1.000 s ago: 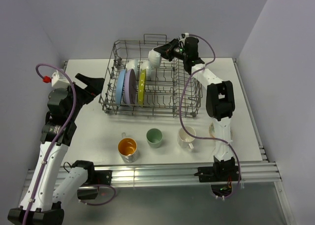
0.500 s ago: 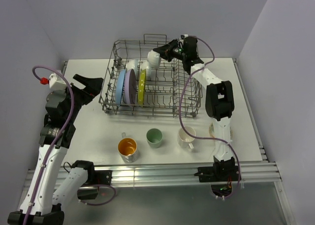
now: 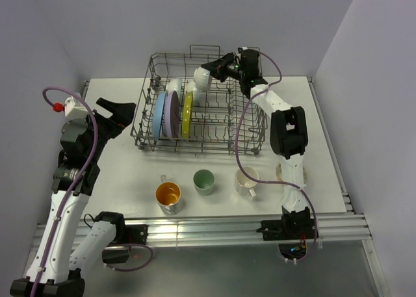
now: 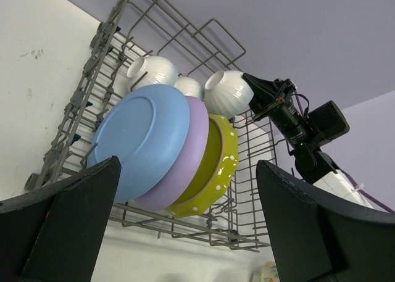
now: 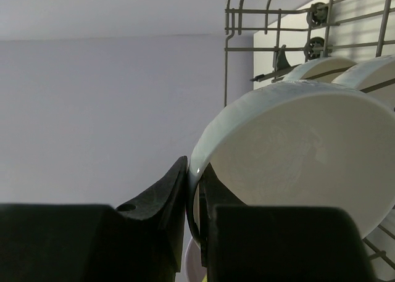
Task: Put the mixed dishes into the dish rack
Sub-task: Pass the bowl from the right arm to the left
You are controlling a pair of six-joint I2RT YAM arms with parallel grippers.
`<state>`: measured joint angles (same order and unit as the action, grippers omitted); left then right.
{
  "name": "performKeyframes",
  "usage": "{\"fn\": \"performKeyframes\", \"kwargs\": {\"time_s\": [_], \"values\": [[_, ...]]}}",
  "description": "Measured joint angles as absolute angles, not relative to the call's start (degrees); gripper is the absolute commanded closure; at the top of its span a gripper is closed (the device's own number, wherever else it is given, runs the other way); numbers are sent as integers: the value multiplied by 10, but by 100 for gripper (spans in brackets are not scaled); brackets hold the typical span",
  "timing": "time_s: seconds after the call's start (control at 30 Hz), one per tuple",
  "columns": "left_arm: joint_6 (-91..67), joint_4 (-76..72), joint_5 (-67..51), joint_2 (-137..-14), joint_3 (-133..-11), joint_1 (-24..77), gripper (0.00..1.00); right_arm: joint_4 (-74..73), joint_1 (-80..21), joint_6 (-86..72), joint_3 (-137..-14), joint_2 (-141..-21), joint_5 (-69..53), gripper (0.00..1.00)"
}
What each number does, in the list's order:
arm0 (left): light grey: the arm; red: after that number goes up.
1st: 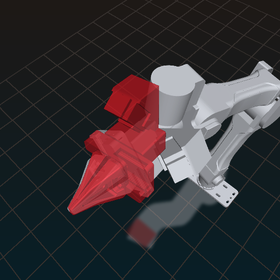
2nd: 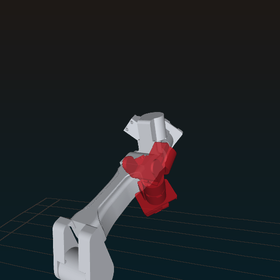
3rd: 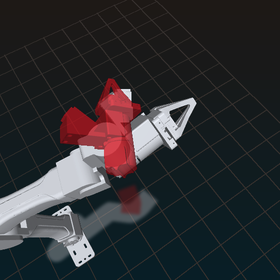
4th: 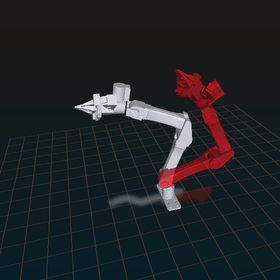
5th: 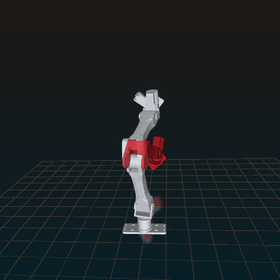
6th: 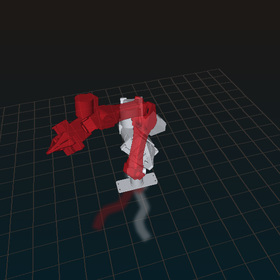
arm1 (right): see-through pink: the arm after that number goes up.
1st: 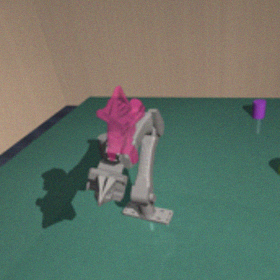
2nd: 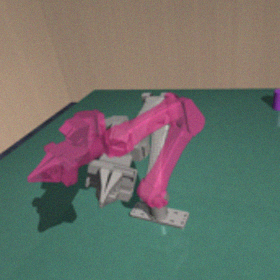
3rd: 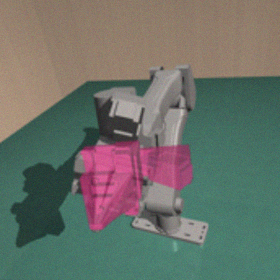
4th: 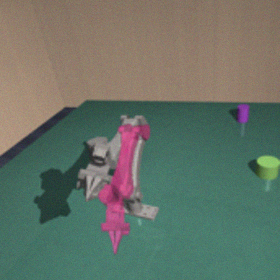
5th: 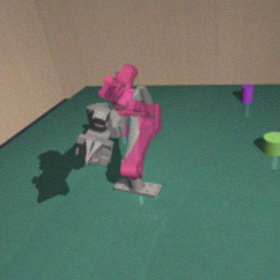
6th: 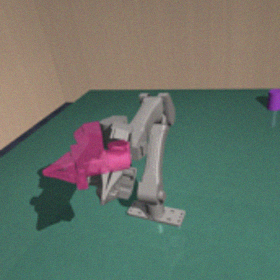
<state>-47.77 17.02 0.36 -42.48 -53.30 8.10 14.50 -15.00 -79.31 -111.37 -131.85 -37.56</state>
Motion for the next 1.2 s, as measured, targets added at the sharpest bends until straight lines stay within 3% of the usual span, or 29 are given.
{"fn": "performKeyframes", "kwargs": {"time_s": [1.2], "values": [[-478, 170, 3, -421, -533, 81, 1, 176, -141, -805, -1098, -1315, -376, 100]]}}
